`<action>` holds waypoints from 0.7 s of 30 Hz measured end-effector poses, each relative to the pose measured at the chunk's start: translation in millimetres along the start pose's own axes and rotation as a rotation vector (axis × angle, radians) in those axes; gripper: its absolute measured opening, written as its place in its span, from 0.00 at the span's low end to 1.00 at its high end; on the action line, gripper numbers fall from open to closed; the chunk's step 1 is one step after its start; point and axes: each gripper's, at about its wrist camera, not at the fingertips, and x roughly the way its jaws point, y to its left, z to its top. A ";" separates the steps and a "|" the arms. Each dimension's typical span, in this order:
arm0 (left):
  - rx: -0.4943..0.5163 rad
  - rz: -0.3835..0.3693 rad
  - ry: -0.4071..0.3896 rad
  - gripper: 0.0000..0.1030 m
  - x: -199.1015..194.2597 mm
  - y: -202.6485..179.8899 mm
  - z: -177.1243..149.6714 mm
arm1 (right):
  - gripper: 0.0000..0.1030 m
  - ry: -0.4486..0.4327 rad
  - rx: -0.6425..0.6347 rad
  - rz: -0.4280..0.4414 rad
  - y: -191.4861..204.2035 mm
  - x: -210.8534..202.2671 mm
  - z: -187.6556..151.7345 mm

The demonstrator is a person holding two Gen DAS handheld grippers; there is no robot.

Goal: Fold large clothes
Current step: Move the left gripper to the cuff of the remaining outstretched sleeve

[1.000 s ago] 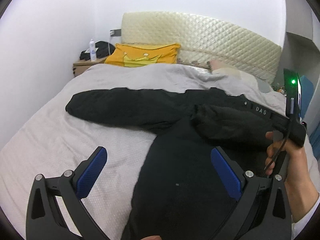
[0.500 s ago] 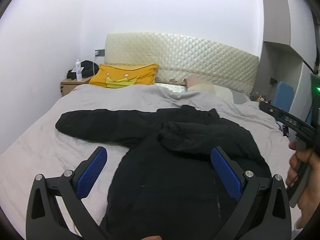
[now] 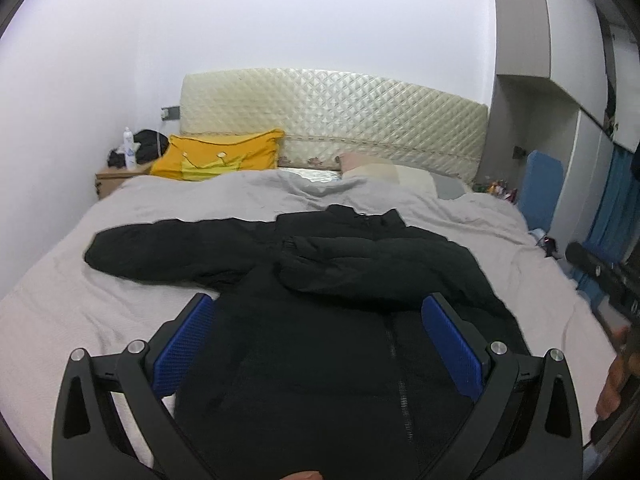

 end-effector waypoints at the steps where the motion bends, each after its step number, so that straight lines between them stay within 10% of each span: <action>1: -0.004 -0.009 0.000 1.00 0.7 -0.3 -1.7 | 0.66 -0.008 0.005 -0.002 -2.8 -2.9 -4.8; 21: 0.023 -0.046 -0.008 1.00 14.3 6.2 -36.4 | 0.96 -0.053 0.082 -0.055 -25.0 -23.5 -59.8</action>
